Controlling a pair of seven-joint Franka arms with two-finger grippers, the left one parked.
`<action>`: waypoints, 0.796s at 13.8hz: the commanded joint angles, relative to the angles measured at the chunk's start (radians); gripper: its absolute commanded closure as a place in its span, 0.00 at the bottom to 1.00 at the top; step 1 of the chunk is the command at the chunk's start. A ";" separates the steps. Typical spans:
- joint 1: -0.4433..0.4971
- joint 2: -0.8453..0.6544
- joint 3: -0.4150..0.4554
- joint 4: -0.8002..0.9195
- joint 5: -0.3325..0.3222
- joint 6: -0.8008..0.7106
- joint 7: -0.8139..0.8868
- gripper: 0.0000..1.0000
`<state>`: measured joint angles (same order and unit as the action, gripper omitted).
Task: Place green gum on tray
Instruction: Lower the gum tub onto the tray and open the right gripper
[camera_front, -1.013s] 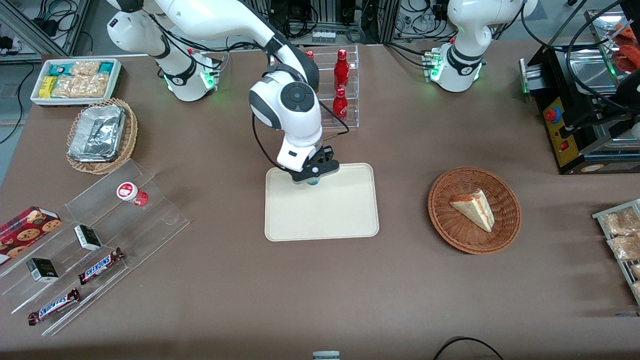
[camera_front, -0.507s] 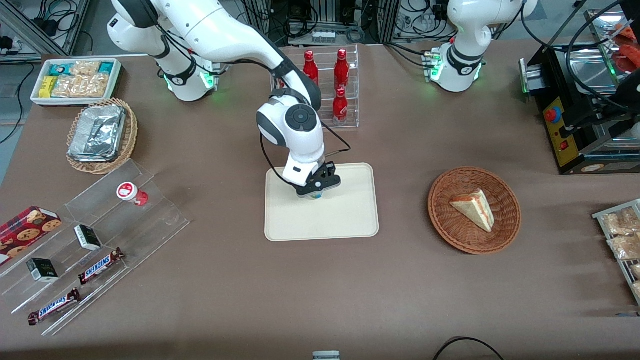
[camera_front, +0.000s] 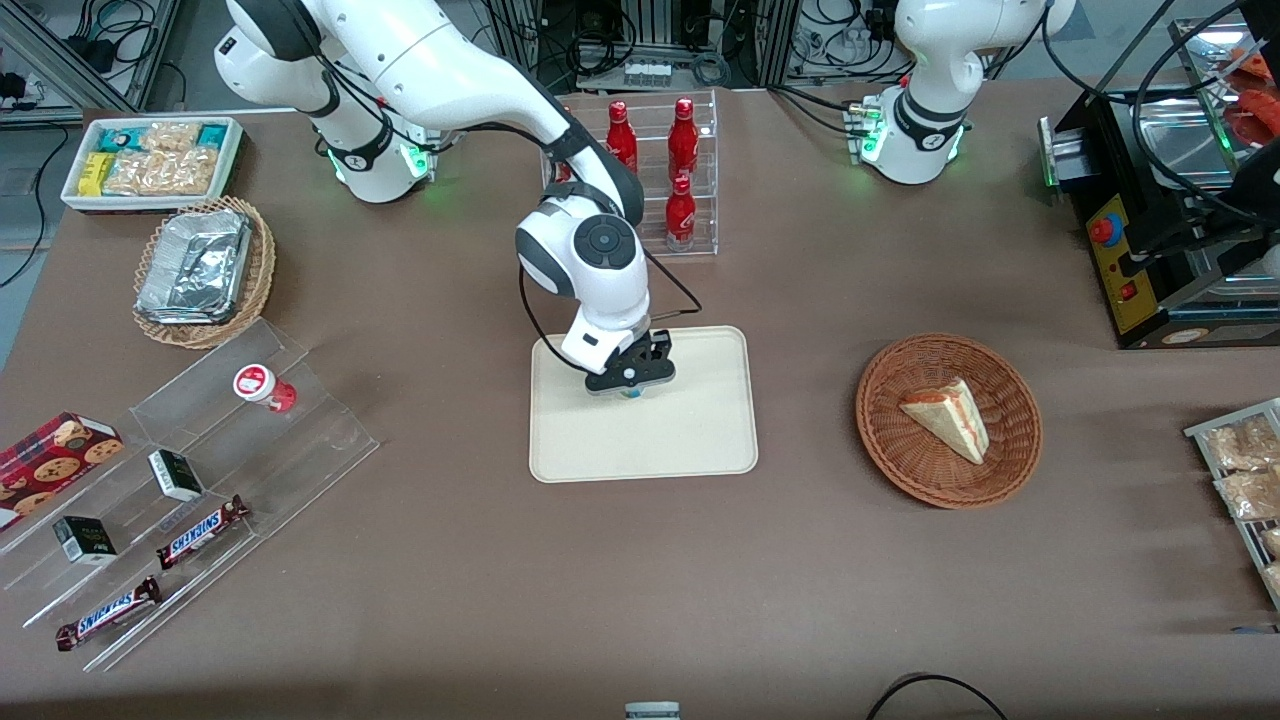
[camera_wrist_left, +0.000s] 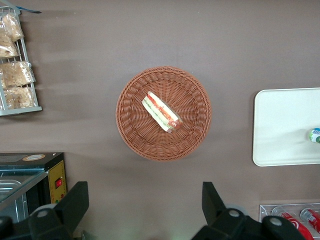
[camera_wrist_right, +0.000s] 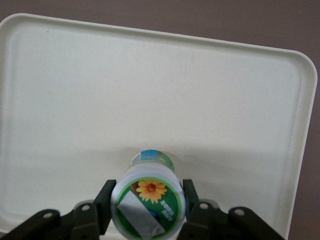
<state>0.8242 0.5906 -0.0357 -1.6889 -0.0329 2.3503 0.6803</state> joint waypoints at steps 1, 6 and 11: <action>0.003 0.024 -0.001 0.029 -0.022 0.003 0.038 1.00; 0.015 0.051 0.000 0.031 -0.022 0.010 0.074 1.00; 0.010 0.048 0.002 0.032 -0.016 0.010 0.073 0.00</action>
<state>0.8356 0.6289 -0.0332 -1.6860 -0.0330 2.3588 0.7294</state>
